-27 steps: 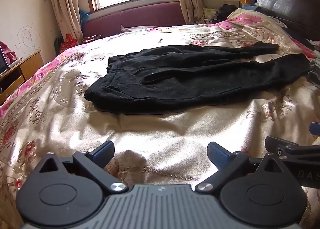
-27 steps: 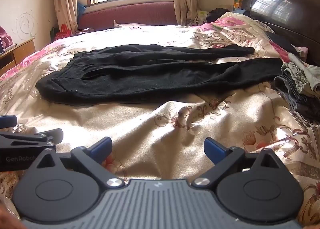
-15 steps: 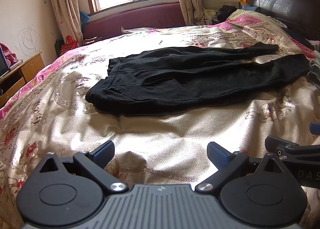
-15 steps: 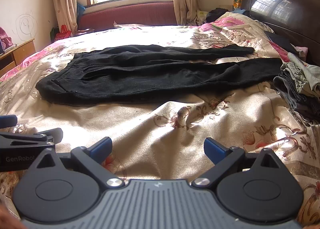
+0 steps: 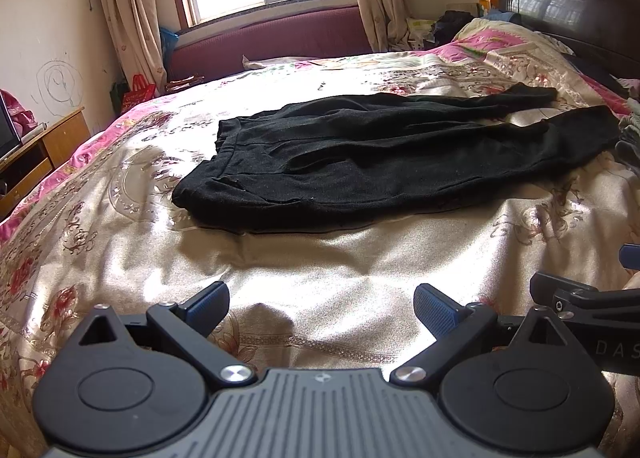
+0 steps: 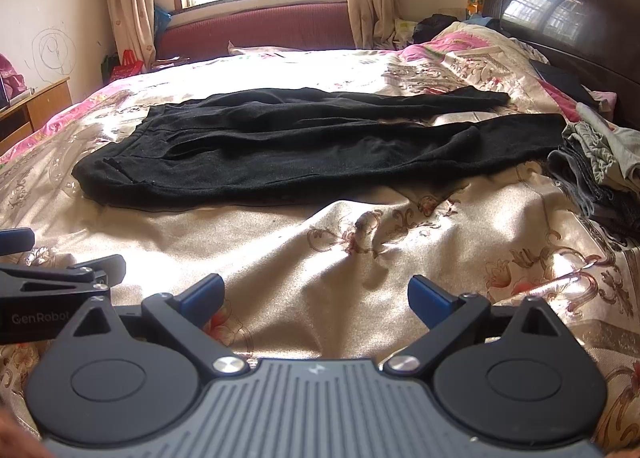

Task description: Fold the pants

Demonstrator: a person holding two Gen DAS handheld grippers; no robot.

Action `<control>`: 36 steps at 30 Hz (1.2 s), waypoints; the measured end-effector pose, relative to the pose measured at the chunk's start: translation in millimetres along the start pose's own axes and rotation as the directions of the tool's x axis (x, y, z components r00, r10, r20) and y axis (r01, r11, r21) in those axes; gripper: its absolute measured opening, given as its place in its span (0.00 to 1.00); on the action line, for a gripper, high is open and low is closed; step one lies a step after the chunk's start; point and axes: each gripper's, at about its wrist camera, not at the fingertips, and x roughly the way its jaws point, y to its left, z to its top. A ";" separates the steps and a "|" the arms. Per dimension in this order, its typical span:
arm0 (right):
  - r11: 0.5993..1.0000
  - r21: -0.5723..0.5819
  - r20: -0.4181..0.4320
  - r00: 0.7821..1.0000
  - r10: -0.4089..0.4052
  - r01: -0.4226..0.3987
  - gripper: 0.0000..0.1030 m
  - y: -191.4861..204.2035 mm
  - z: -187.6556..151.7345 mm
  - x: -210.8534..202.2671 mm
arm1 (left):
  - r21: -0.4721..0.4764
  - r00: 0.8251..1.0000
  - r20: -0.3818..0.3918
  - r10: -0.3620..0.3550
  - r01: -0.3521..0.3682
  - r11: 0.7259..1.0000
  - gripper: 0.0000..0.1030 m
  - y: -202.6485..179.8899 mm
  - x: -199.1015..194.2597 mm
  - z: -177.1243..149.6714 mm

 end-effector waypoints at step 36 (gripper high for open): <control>1.000 0.005 0.046 0.999 0.016 -0.017 0.95 0.4 -3.3 2.1 | 0.003 1.000 0.010 0.004 -0.004 1.000 1.00 -1.0 0.2 0.0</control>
